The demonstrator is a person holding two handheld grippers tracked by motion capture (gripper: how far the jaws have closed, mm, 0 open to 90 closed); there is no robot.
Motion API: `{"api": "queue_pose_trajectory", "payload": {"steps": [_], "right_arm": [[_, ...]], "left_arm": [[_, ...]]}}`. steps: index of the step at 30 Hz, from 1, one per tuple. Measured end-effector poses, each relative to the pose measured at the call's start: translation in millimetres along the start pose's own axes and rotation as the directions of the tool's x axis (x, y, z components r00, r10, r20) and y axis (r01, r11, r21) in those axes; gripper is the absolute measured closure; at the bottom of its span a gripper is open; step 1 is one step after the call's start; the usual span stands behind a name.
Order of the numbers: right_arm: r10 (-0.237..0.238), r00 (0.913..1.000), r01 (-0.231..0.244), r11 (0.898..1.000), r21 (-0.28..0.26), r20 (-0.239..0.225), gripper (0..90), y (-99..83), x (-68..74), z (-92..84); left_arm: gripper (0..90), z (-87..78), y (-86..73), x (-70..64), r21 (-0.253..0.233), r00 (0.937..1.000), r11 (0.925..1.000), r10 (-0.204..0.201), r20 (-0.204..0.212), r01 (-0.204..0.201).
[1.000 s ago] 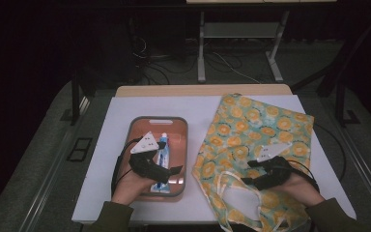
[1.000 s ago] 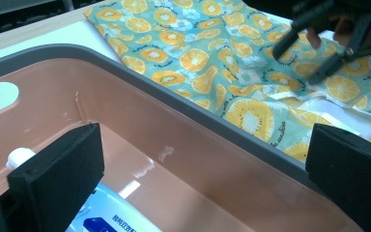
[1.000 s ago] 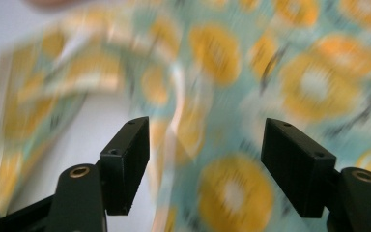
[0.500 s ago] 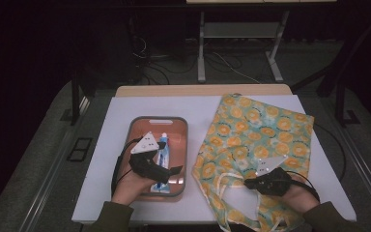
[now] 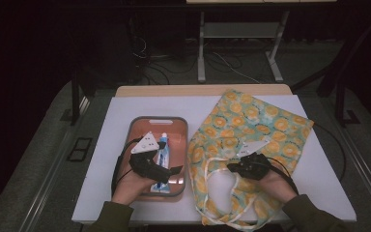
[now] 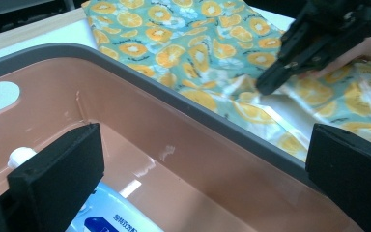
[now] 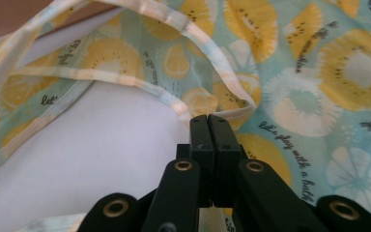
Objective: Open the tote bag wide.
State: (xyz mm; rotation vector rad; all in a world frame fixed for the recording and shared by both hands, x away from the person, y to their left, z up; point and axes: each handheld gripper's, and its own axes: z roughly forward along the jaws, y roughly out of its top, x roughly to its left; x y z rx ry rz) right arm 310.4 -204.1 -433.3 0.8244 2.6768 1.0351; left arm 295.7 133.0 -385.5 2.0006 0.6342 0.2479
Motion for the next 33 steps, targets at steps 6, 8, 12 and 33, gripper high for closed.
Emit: {"api": "queue_pose_trajectory", "payload": {"steps": [6,8,12,33], "right_arm": [[-0.021,0.9998,0.021,1.000,-0.018,0.005,68.9,-2.2,2.1,-2.0],[0.001,0.9995,-0.004,0.997,-0.074,-0.031,53.7,-3.3,2.5,-17.9],[-0.012,0.9973,0.004,0.994,-0.110,-0.072,47.2,-5.0,9.9,-32.5],[-0.265,0.8891,0.263,0.963,-0.057,-0.373,54.2,-10.4,114.5,-13.3]], "left_arm": [[0.0,0.0,0.0,-0.3,-0.001,1.0000,1.0000,0.001,0.001,-0.001],[0.0,-0.1,0.0,-0.4,0.001,1.0000,1.0000,0.003,0.002,-0.003],[0.0,0.3,0.1,-0.4,0.003,1.0000,1.0000,0.004,0.002,-0.004],[0.0,0.4,0.0,-0.4,0.004,1.0000,1.0000,0.006,-0.001,-0.006]]}}
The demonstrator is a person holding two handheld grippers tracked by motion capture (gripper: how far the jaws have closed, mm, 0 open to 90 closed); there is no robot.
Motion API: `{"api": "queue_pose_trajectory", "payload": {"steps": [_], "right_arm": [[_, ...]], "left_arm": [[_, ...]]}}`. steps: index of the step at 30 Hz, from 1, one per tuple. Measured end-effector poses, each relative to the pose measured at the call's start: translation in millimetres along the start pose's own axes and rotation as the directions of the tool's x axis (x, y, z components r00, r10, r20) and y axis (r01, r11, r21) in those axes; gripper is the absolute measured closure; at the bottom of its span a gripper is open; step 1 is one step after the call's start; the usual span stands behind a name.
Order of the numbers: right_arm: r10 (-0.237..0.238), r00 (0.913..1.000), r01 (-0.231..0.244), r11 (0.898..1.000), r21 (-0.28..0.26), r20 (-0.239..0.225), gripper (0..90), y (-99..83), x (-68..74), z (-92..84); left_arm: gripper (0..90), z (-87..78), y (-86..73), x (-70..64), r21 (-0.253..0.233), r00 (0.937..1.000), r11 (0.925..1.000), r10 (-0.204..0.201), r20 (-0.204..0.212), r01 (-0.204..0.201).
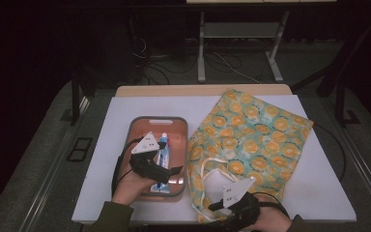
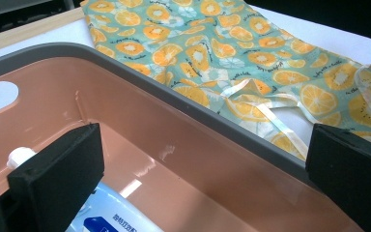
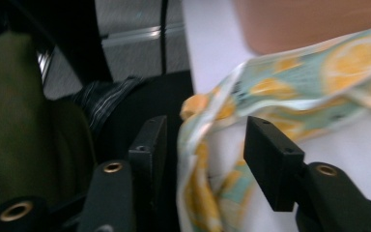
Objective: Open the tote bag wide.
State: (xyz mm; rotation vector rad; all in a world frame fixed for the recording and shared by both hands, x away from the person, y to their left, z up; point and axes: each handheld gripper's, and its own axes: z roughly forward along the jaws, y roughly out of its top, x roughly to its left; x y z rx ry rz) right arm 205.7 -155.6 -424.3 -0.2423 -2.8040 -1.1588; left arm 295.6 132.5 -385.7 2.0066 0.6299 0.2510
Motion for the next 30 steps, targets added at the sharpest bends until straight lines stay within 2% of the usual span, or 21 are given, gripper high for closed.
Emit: {"api": "queue_pose_trajectory", "payload": {"steps": [2,4,6,7,9,12,13,14,15,19,20,22,23,24,25,27,28,29,30], "right_arm": [[-0.003,1.0000,0.003,0.999,0.032,-0.001,58.4,-0.2,0.3,6.4],[0.001,1.0000,-0.001,0.999,0.052,0.007,71.9,-1.8,-1.3,11.1],[0.010,0.9999,-0.010,0.999,0.047,0.001,83.4,-2.6,-3.8,11.5],[0.012,0.9999,-0.012,0.999,0.034,0.004,86.3,-2.3,-5.1,9.8],[0.015,0.9998,-0.014,1.000,-0.007,0.015,87.9,-0.6,-7.6,2.9],[0.030,0.9974,-0.026,0.998,-0.061,0.065,88.1,2.3,-15.0,-12.6],[0.030,0.9974,-0.026,0.998,-0.061,0.065,88.1,2.3,-15.0,-12.6],[0.051,0.9931,-0.041,0.995,-0.093,0.105,88.2,2.9,-23.3,-25.1],[0.063,0.9899,-0.049,0.992,-0.115,0.127,88.3,2.6,-28.4,-31.5],[0.134,0.9688,-0.095,0.978,-0.185,0.209,88.4,-1.3,-50.3,-57.6],[0.134,0.9688,-0.095,0.978,-0.185,0.209,88.4,-1.3,-50.3,-57.6],[0.164,0.9560,-0.112,0.970,-0.214,0.243,88.4,-4.5,-61.7,-70.0],[0.196,0.9412,-0.131,0.962,-0.239,0.275,88.5,-7.8,-72.0,-81.2],[0.207,0.9331,-0.134,0.959,-0.248,0.294,88.5,-9.2,-76.8,-85.9],[0.207,0.9331,-0.134,0.959,-0.248,0.294,88.5,-9.2,-76.8,-85.9],[0.232,0.9165,-0.147,0.953,-0.265,0.326,88.5,-12.8,-86.6,-94.9],[0.252,0.8975,-0.159,0.950,-0.268,0.362,88.5,-16.7,-96.8,-102.2],[0.265,0.8863,-0.167,0.948,-0.271,0.380,88.6,-19.2,-102.4,-105.4],[0.265,0.8863,-0.167,0.948,-0.271,0.380,88.6,-19.2,-102.4,-105.4]], "left_arm": [[0.0,0.0,0.0,0.1,0.000,1.0000,1.0000,0.001,0.001,-0.001],[0.0,0.0,0.0,0.2,0.000,1.0000,1.0000,0.000,0.003,0.000],[0.0,0.0,0.0,0.3,-0.001,1.0000,1.0000,-0.001,0.003,0.001],[0.0,-0.2,0.0,0.4,-0.002,1.0000,1.0000,-0.001,0.002,0.001],[0.0,-0.1,0.1,0.2,-0.003,1.0000,1.0000,-0.003,0.001,0.003],[0.0,-0.3,0.0,0.3,-0.005,1.0000,1.0000,-0.003,0.000,0.003],[0.0,-0.3,0.0,0.3,-0.005,1.0000,1.0000,-0.003,0.000,0.003],[0.0,-0.3,0.0,0.4,-0.005,1.0000,1.0000,-0.006,0.000,0.006],[0.0,-0.3,0.0,0.5,-0.004,1.0000,1.0000,-0.005,0.000,0.005],[0.0,-0.2,0.0,0.3,-0.002,1.0000,1.0000,-0.002,-0.001,0.002],[0.0,-0.2,0.0,0.4,-0.002,1.0000,1.0000,-0.002,-0.002,0.002],[0.0,-0.1,0.0,0.4,-0.002,1.0000,1.0000,-0.001,-0.001,0.001],[0.0,-0.1,0.0,0.4,-0.001,1.0000,1.0000,0.000,-0.001,0.000],[0.0,0.1,0.0,0.2,-0.001,1.0000,1.0000,0.000,-0.001,0.000],[0.0,0.2,0.0,0.2,0.000,1.0000,1.0000,0.000,-0.001,0.000],[0.0,0.0,0.0,0.1,-0.001,1.0000,1.0000,0.000,-0.001,0.000],[0.0,0.0,0.1,0.2,-0.002,1.0000,1.0000,-0.001,-0.001,0.001],[0.0,0.0,0.1,0.3,-0.002,1.0000,1.0000,-0.002,-0.001,0.002],[0.0,0.1,0.1,0.3,-0.001,1.0000,1.0000,-0.001,-0.001,0.001]]}}
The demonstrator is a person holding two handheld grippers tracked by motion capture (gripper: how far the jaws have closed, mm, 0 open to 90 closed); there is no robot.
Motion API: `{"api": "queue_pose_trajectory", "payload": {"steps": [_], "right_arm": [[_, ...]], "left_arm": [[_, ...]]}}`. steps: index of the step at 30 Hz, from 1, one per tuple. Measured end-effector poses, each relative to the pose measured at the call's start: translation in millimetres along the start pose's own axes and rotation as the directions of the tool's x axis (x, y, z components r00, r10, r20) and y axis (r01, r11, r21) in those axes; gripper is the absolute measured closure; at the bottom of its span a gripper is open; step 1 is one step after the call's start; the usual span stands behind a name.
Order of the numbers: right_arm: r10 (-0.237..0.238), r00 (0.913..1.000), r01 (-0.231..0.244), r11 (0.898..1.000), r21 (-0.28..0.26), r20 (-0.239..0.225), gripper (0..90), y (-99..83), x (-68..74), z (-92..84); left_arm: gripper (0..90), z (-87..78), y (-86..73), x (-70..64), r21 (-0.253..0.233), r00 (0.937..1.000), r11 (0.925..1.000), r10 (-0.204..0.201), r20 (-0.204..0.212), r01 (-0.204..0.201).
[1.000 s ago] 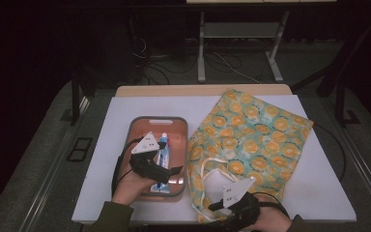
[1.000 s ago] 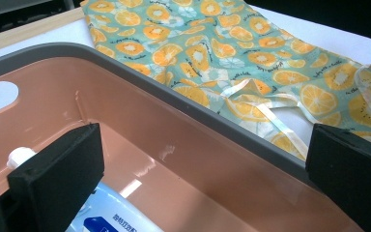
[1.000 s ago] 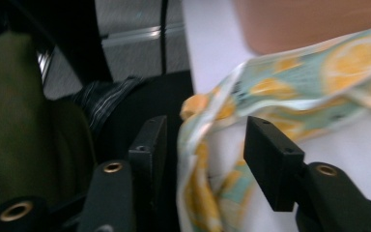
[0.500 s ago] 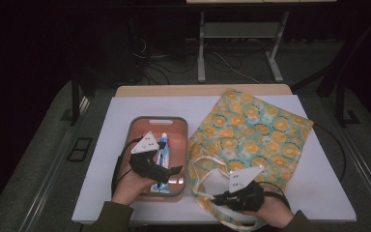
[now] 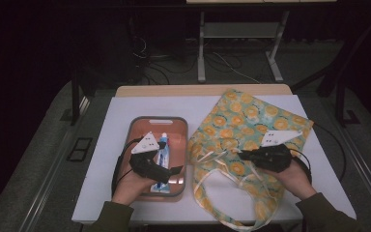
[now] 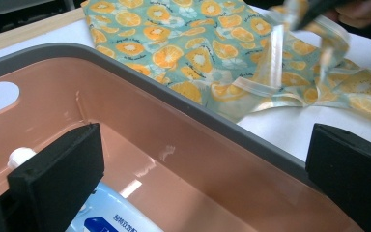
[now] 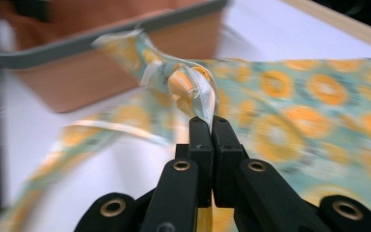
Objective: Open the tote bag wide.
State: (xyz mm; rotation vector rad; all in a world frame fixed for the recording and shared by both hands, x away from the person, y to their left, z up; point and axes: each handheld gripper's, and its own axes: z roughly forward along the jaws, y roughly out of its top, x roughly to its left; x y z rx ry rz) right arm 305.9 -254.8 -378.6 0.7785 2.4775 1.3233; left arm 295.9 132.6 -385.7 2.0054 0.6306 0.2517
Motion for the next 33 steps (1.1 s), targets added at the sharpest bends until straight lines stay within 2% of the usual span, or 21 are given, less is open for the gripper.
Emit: {"api": "queue_pose_trajectory", "payload": {"steps": [1,2,3,4,5,6,7,8,9,11,14,19,22,24,26,28,33], "right_arm": [[0.025,0.9989,-0.025,1.000,0.003,0.038,88.5,-2.5,-14.2,-1.3],[0.034,0.9977,-0.035,0.999,0.009,0.058,88.6,-4.2,-21.2,-1.4],[0.034,0.9977,-0.035,0.999,0.009,0.058,88.6,-4.2,-21.2,-1.4],[0.055,0.9939,-0.058,0.998,0.021,0.095,88.5,-8.1,-34.6,-0.9],[0.055,0.9939,-0.058,0.998,0.021,0.095,88.5,-8.1,-34.6,-0.9],[0.065,0.9910,-0.069,0.997,0.026,0.117,88.5,-10.3,-41.3,-1.0],[0.095,0.9837,-0.100,0.995,0.030,0.153,88.5,-14.7,-54.6,-1.3],[0.103,0.9787,-0.111,0.993,0.031,0.178,88.5,-16.9,-61.1,-1.4],[0.103,0.9787,-0.111,0.993,0.031,0.178,88.5,-16.9,-61.1,-1.4],[0.142,0.9680,-0.152,0.988,0.034,0.207,88.5,-22.0,-74.2,-1.6],[0.175,0.9473,-0.196,0.979,0.054,0.268,88.5,-32.5,-93.2,1.1],[0.236,0.9162,-0.271,0.960,0.067,0.324,88.5,-49.1,-114.7,7.9],[0.248,0.9098,-0.295,0.950,0.101,0.333,88.4,-58.0,-120.5,15.3],[0.245,0.9088,-0.302,0.944,0.129,0.338,87.7,-63.0,-122.3,19.5],[0.253,0.9078,-0.314,0.939,0.141,0.334,81.5,-65.8,-123.9,20.3],[0.282,0.9009,-0.337,0.934,0.120,0.330,65.9,-66.2,-124.8,18.4],[0.356,0.8917,-0.375,0.927,0.017,0.280,37.6,-55.1,-121.5,4.1]], "left_arm": [[0.0,0.1,0.0,-0.1,-0.001,1.0000,1.0000,0.000,0.000,0.000],[0.0,0.2,0.0,-0.3,0.000,1.0000,1.0000,0.001,0.000,-0.001],[0.0,0.3,0.0,-0.3,0.001,1.0000,1.0000,0.001,0.000,-0.001],[0.0,0.5,0.0,-0.3,0.002,1.0000,1.0000,0.001,-0.001,-0.001],[0.0,0.5,0.0,-0.3,0.002,1.0000,1.0000,0.001,0.000,-0.001],[0.0,0.5,0.0,-0.4,0.001,1.0000,1.0000,0.001,0.000,-0.001],[0.0,0.5,0.0,-0.5,0.002,1.0000,1.0000,0.001,-0.001,-0.001],[0.0,0.5,0.0,-0.4,0.002,1.0000,1.0000,0.001,-0.001,-0.001],[0.0,0.5,0.0,-0.5,0.002,1.0000,1.0000,0.001,0.000,-0.001],[0.0,0.6,0.1,-0.6,0.003,1.0000,1.0000,0.002,-0.001,-0.002],[0.0,0.8,0.1,-0.7,0.002,1.0000,1.0000,0.001,-0.001,-0.001],[0.0,0.7,0.0,-0.5,0.003,1.0000,1.0000,0.001,-0.002,-0.001],[0.0,0.7,0.0,-0.4,0.003,1.0000,1.0000,0.001,-0.001,-0.001],[0.0,0.7,0.0,-0.7,0.003,1.0000,1.0000,0.002,-0.001,-0.002],[0.0,1.1,0.0,-1.1,0.004,1.0000,1.0000,0.002,-0.001,-0.002],[0.0,1.2,0.0,-1.1,0.005,1.0000,1.0000,0.002,0.000,-0.002],[0.0,0.8,0.0,-1.0,0.003,1.0000,1.0000,0.002,0.001,-0.002]]}}
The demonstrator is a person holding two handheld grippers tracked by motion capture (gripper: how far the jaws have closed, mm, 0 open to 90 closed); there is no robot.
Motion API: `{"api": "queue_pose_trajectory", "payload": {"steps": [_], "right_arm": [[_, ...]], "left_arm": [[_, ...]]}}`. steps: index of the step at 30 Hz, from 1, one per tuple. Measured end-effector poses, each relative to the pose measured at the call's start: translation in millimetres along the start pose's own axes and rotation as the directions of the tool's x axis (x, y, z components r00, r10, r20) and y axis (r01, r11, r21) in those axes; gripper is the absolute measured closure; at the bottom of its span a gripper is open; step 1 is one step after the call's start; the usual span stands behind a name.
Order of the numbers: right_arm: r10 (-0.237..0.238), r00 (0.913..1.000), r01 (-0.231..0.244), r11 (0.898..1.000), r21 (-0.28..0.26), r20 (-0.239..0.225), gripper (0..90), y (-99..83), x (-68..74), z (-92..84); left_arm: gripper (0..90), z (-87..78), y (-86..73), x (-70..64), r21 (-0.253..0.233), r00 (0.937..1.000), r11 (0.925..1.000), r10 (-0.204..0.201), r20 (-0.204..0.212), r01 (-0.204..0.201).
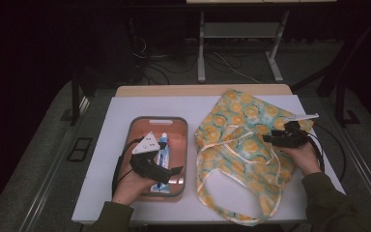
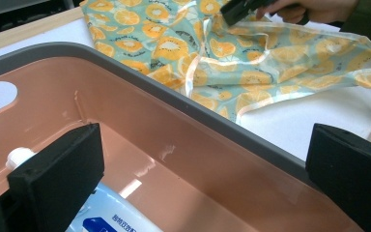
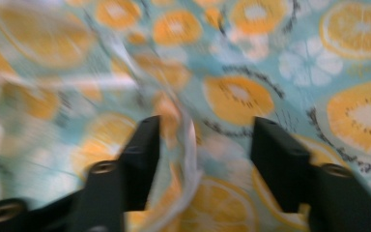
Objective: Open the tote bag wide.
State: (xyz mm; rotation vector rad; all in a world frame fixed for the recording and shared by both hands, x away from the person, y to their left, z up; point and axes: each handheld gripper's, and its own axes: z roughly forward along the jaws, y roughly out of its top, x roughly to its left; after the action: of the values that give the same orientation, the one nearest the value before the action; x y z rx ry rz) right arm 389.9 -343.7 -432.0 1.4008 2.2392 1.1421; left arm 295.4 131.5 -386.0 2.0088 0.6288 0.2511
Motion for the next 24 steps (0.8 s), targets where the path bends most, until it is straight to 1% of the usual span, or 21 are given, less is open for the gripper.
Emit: {"api": "queue_pose_trajectory", "payload": {"steps": [1,2,4,5,7,8,10,12,13,15,16,17,18,19,20,22,23,24], "right_arm": [[-0.012,0.9999,0.012,1.000,-0.017,0.012,34.4,3.1,3.7,-5.2],[-0.018,0.9998,0.018,0.999,-0.031,0.012,31.8,6.4,7.7,-10.7],[-0.040,0.9992,0.040,0.997,-0.061,0.003,28.8,12.8,15.8,-22.6],[-0.054,0.9986,0.053,0.996,-0.074,-0.004,28.6,15.4,20.4,-28.3],[-0.078,0.9963,0.074,0.993,-0.094,-0.037,29.7,18.5,30.7,-37.2],[-0.096,0.9932,0.089,0.992,-0.090,-0.067,30.9,19.0,36.7,-39.3],[-0.137,0.9839,0.131,0.990,-0.059,-0.115,31.6,18.7,51.2,-38.4],[-0.187,0.9671,0.186,0.982,-0.020,-0.172,34.9,17.4,67.7,-34.2],[-0.209,0.9601,0.210,0.978,-0.011,-0.186,38.2,16.4,76.8,-32.5],[-0.251,0.9418,0.259,0.966,0.007,-0.224,43.0,14.3,93.3,-28.0],[-0.290,0.9219,0.305,0.952,0.020,-0.257,49.1,11.4,108.1,-23.4],[-0.290,0.9219,0.305,0.952,0.020,-0.257,49.1,11.4,108.1,-23.4],[-0.308,0.9139,0.327,0.945,0.029,-0.264,51.6,9.9,114.5,-20.7],[-0.325,0.9081,0.346,0.937,0.036,-0.264,53.9,8.4,119.7,-17.8],[-0.328,0.9054,0.353,0.935,0.049,-0.270,54.1,7.1,123.8,-14.2],[-0.340,0.9010,0.371,0.926,0.071,-0.269,56.2,4.2,127.6,-5.6],[-0.338,0.9011,0.372,0.924,0.085,-0.272,55.9,2.7,127.8,-0.2],[-0.340,0.9016,0.377,0.921,0.101,-0.267,56.0,0.8,128.0,5.2]], "left_arm": [[0.0,-0.1,0.1,0.0,0.000,1.0000,1.0000,0.000,0.001,0.000],[0.0,-0.1,0.0,0.0,0.000,1.0000,1.0000,0.000,0.000,0.000],[0.0,-0.1,0.0,-0.1,-0.001,1.0000,1.0000,0.000,0.001,0.000],[0.0,0.0,0.0,-0.1,0.000,1.0000,1.0000,0.000,0.000,0.000],[0.0,0.0,0.1,0.0,-0.001,1.0000,1.0000,0.000,0.000,0.000],[0.0,-0.1,0.1,0.0,-0.001,1.0000,1.0000,0.000,0.001,0.000],[0.0,-0.2,0.1,0.1,-0.001,1.0000,1.0000,-0.001,0.000,0.001],[0.0,-0.4,0.1,0.3,-0.002,1.0000,1.0000,-0.001,0.001,0.001],[0.0,-0.3,0.0,0.3,-0.002,1.0000,1.0000,-0.001,0.001,0.001],[0.0,-0.4,0.1,0.3,-0.004,1.0000,1.0000,-0.001,0.002,0.001],[0.0,-0.4,0.1,0.3,-0.003,1.0000,1.0000,-0.001,0.003,0.001],[0.0,-0.4,0.0,0.3,-0.003,1.0000,1.0000,0.000,0.003,0.000],[0.0,-0.4,0.1,0.2,-0.003,1.0000,1.0000,0.000,0.003,0.000],[0.0,-0.4,0.1,0.2,-0.003,1.0000,1.0000,0.000,0.002,0.000],[0.0,-0.2,0.1,0.1,-0.002,1.0000,1.0000,0.000,0.003,0.000],[0.0,0.0,0.1,-0.3,-0.003,1.0000,1.0000,0.000,0.002,0.000],[0.0,0.0,0.1,-0.3,-0.001,1.0000,1.0000,0.000,0.002,0.000],[0.0,0.1,0.2,-0.2,-0.002,1.0000,1.0000,0.000,0.002,0.000]]}}
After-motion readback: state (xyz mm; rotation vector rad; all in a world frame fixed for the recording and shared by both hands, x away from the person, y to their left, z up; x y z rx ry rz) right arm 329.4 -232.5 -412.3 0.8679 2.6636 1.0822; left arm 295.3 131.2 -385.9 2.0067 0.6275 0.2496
